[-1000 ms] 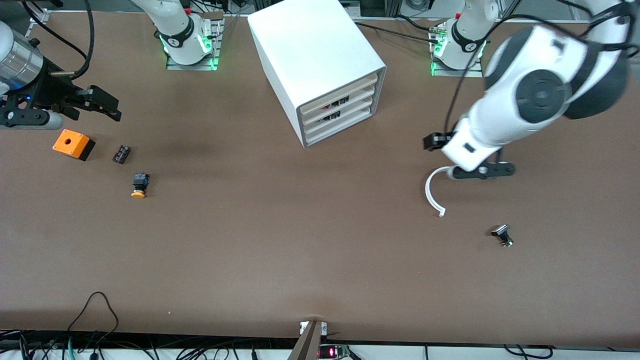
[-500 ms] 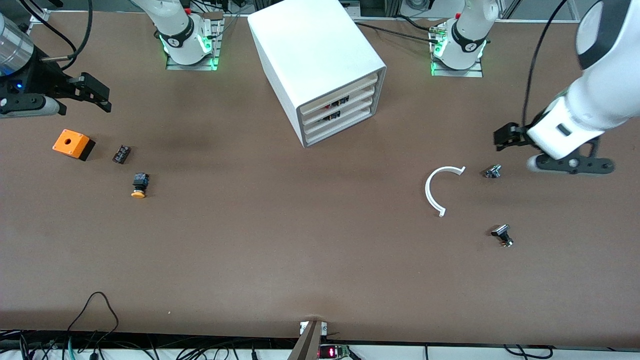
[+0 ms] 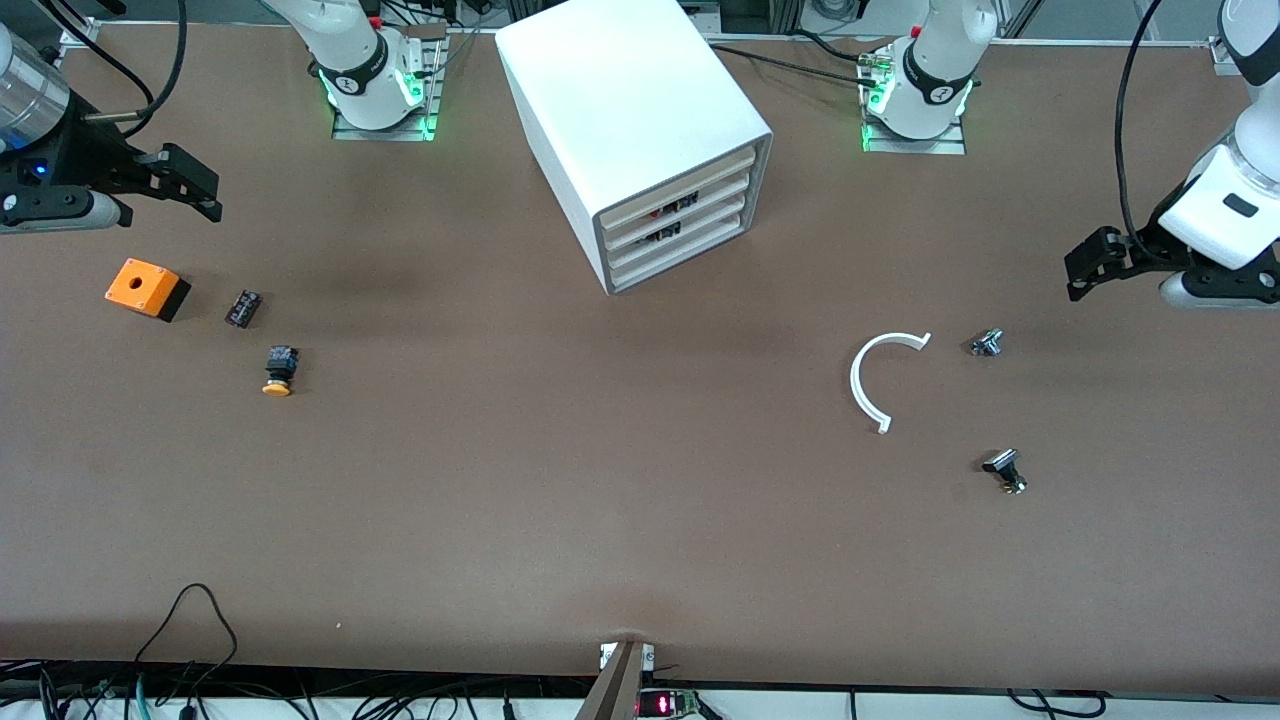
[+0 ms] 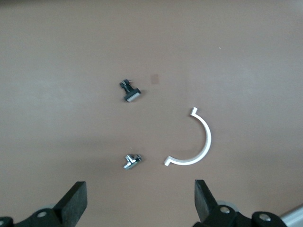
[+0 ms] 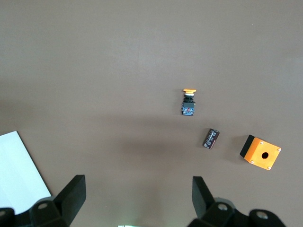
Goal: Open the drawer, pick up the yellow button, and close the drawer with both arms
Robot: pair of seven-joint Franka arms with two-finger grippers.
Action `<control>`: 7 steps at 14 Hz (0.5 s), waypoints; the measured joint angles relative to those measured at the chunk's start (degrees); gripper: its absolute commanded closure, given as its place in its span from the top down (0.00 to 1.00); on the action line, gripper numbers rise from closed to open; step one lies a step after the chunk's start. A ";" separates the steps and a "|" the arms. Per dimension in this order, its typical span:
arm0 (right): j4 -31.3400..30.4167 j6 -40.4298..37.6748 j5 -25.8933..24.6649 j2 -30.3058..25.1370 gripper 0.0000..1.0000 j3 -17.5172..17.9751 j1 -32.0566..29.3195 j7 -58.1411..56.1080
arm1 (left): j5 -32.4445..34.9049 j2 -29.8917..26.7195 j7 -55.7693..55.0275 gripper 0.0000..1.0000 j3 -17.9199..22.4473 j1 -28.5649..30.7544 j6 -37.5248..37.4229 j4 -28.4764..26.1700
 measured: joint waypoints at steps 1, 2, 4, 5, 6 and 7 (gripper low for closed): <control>-0.03 0.07 0.00 0.03 0.99 -0.01 -0.03 0.00 | -0.75 -1.04 1.10 1.00 0.47 -0.07 -0.20 -0.99; -0.04 0.12 0.00 0.07 0.99 -0.05 -0.07 0.00 | -1.29 -1.80 1.74 1.00 0.82 -0.12 -1.52 -1.42; -0.04 0.16 0.00 0.14 0.99 -0.12 -0.13 0.00 | -1.62 -2.23 2.30 1.00 1.34 -0.13 -6.41 -0.61; -0.04 0.19 0.00 0.16 0.99 -0.12 -0.13 0.00 | -1.63 -2.07 2.54 1.00 1.39 -0.13 -7.91 0.23; -0.04 0.26 0.00 0.17 0.99 -0.12 -0.13 0.00 | -1.63 -1.77 2.73 1.00 1.38 -0.24 -8.48 1.02; -0.03 0.37 0.00 0.16 0.99 -0.12 -0.14 0.00 | -1.63 -1.43 2.89 1.00 1.38 -0.44 -8.61 1.57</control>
